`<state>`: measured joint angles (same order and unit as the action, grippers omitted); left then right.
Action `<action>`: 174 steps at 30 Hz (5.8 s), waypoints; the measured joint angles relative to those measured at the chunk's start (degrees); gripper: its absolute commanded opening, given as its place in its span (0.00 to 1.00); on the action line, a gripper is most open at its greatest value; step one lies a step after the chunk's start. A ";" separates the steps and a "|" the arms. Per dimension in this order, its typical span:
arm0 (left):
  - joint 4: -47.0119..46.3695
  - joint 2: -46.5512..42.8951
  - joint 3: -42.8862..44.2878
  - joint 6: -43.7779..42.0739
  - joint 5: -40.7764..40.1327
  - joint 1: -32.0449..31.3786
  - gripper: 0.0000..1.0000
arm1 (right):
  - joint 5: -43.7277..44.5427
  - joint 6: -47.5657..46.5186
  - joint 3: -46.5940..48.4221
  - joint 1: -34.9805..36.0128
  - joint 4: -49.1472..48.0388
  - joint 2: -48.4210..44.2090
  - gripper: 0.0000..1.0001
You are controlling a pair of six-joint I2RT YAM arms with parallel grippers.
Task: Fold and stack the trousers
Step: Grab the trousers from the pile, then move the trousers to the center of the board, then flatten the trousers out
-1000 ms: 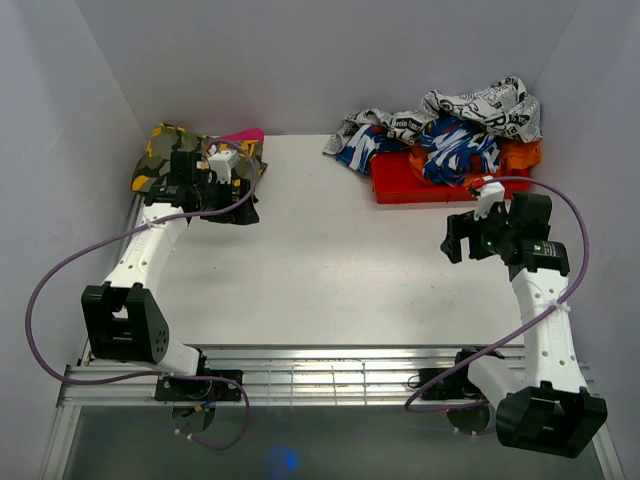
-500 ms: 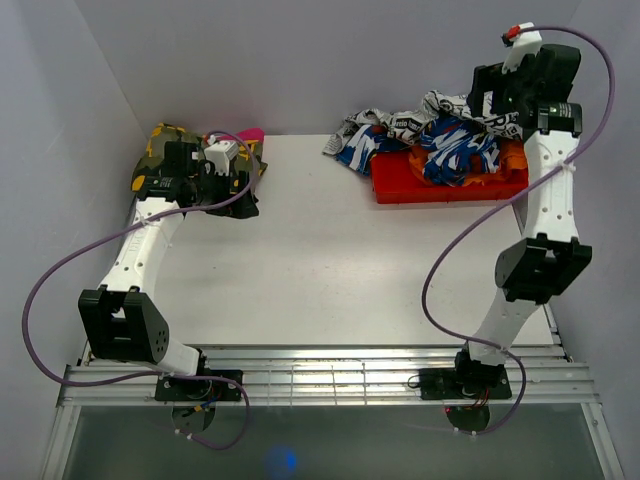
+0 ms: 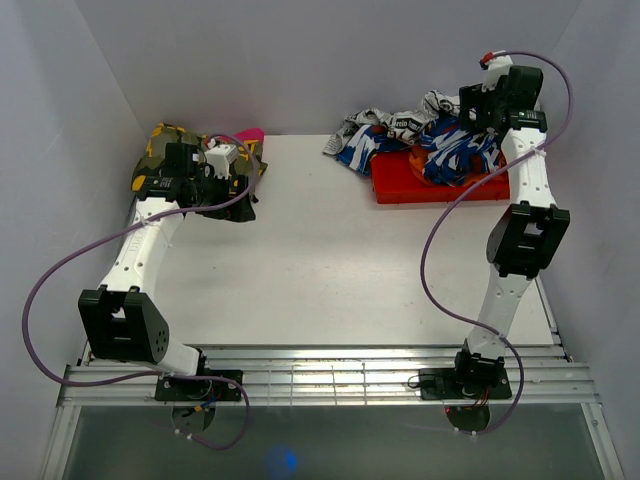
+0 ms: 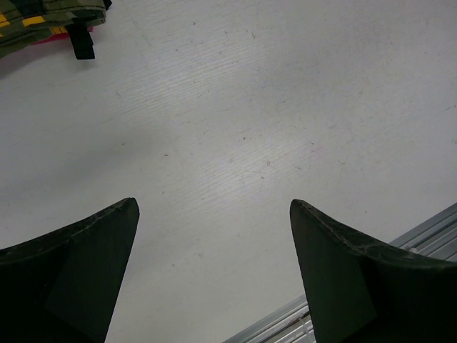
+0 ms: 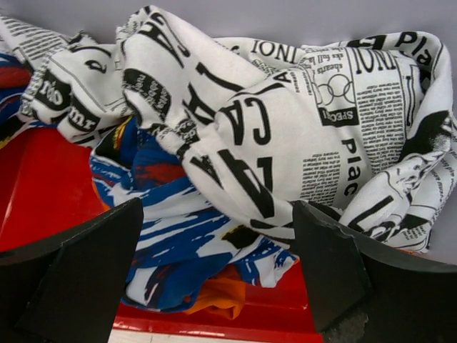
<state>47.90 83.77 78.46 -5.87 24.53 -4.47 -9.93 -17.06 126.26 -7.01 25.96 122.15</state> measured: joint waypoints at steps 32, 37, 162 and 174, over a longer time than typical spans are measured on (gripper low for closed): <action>1.40 -0.96 0.00 0.33 -5.29 0.00 0.98 | 17.09 6.62 4.79 1.29 -18.21 2.93 0.08; 1.38 -0.96 0.00 0.90 -5.31 0.00 0.98 | 15.30 13.62 5.18 1.22 -24.06 -4.94 0.08; -1.75 19.10 -18.38 2.03 6.38 7.37 0.25 | -8.02 -21.35 -28.44 61.57 18.82 -3.87 0.87; -0.76 20.04 -17.42 1.84 6.32 7.54 0.26 | -5.14 -20.50 -25.97 61.70 19.06 -0.63 0.71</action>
<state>47.13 103.81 61.04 -4.03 30.85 3.07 -15.07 -37.56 100.29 54.70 45.01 121.51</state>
